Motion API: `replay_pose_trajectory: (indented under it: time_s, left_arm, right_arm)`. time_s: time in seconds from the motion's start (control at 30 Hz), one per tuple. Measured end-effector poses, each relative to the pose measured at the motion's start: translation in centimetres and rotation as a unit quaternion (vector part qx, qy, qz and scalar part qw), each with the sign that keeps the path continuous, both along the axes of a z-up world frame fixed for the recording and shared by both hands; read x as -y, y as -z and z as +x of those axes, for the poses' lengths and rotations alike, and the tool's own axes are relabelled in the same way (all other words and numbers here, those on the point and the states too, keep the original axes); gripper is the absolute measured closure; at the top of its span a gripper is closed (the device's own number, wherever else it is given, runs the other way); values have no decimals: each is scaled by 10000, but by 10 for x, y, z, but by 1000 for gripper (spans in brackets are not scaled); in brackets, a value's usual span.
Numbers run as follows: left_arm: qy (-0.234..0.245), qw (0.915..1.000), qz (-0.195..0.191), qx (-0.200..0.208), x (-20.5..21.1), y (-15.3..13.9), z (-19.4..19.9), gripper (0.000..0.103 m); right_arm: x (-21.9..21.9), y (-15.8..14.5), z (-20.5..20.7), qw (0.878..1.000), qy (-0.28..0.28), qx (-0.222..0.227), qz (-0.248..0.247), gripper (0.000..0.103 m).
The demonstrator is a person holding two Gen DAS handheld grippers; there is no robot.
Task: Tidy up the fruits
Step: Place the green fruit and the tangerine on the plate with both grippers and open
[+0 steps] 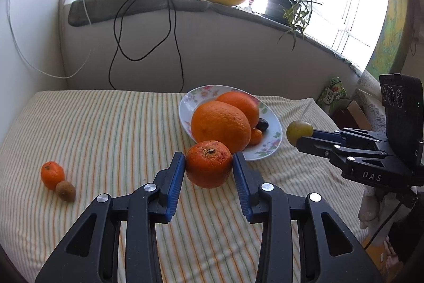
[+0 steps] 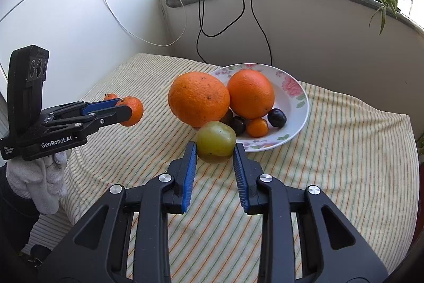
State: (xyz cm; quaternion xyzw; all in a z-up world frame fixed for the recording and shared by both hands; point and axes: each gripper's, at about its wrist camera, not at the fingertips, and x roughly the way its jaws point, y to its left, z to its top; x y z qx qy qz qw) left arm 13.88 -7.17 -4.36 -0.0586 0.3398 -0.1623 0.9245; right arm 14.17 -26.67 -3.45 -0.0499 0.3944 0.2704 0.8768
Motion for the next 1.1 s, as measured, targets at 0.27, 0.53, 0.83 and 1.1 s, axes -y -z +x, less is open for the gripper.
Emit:
replay_pose_trajectory:
  time_s: [0.27,0.53,0.83,1.1]
  left_arm:
    - [418,9989,175,129,51,-6,12,67]
    - [604,9972,391,209,87,-5,25,67]
    - [722,9955,575,215,109,5,42,67]
    - [723,9949,668,223,115,9,50,67]
  right_arm:
    - [30,-7,35,9994,328,54,69,74]
    - [41,-5,74,9990,428,3,114,74]
    - [37,11,121,9994,268,-152,125,74]
    - [30,20,145,9988,105,-364,306,74]
